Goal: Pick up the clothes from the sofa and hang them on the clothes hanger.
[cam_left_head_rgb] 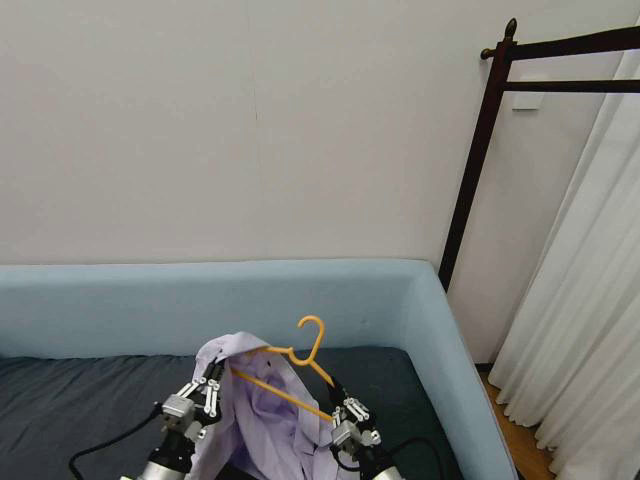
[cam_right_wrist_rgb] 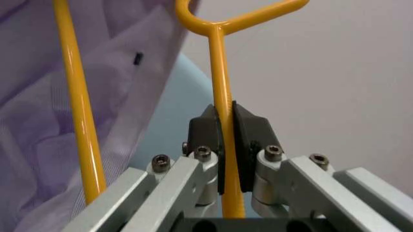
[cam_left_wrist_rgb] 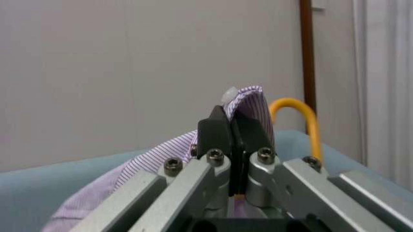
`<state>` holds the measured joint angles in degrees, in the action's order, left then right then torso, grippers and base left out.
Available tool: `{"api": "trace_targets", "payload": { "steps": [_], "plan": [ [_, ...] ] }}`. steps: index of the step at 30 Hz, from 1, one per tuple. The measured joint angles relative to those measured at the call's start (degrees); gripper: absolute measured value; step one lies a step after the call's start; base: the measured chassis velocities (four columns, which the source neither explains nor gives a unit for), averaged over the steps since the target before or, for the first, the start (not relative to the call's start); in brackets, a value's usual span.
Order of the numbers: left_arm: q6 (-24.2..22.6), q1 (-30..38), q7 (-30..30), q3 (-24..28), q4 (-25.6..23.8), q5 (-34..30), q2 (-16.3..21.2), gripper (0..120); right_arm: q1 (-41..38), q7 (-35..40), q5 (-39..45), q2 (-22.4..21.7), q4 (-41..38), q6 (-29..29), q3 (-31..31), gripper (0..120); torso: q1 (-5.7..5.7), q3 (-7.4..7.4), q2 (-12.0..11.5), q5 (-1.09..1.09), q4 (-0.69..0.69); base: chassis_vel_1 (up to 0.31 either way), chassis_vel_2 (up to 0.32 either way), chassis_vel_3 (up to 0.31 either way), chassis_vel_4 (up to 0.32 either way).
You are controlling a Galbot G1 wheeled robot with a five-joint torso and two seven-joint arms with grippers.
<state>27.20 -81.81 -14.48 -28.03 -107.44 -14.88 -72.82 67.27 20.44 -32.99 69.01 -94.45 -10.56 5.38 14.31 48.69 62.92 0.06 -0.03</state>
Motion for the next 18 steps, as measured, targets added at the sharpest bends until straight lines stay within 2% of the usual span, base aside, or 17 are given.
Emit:
{"api": "trace_targets", "payload": {
  "steps": [4,8,12,18],
  "plan": [
    [1.53,-0.88,-2.96,0.89,0.99,1.30,-0.59,0,-0.43,0.11,0.24,0.92,0.43,-0.69,0.24,4,0.00,0.00,0.00,0.00,0.00,0.000,0.000,0.000,0.000],
    [3.75,-2.52,-4.59,0.68,2.80,2.50,-0.78,0,-2.26,0.83,7.01,1.65,-1.42,-0.72,-0.30,4,0.00,0.00,0.00,0.00,0.02,0.000,0.000,0.000,0.000],
    [4.83,-3.39,-5.25,-0.02,3.08,2.52,-0.83,0,-3.20,1.24,10.15,1.71,-3.19,-0.67,-1.44,4,0.00,0.00,0.00,0.00,0.02,0.000,0.000,0.000,0.000],
    [6.68,-3.36,-5.58,-0.44,2.41,2.53,-0.91,0,-3.93,0.71,10.44,1.03,-5.09,-0.58,-3.18,4,0.00,0.00,0.00,0.00,0.01,0.000,0.000,0.000,0.000]
  ]
}}
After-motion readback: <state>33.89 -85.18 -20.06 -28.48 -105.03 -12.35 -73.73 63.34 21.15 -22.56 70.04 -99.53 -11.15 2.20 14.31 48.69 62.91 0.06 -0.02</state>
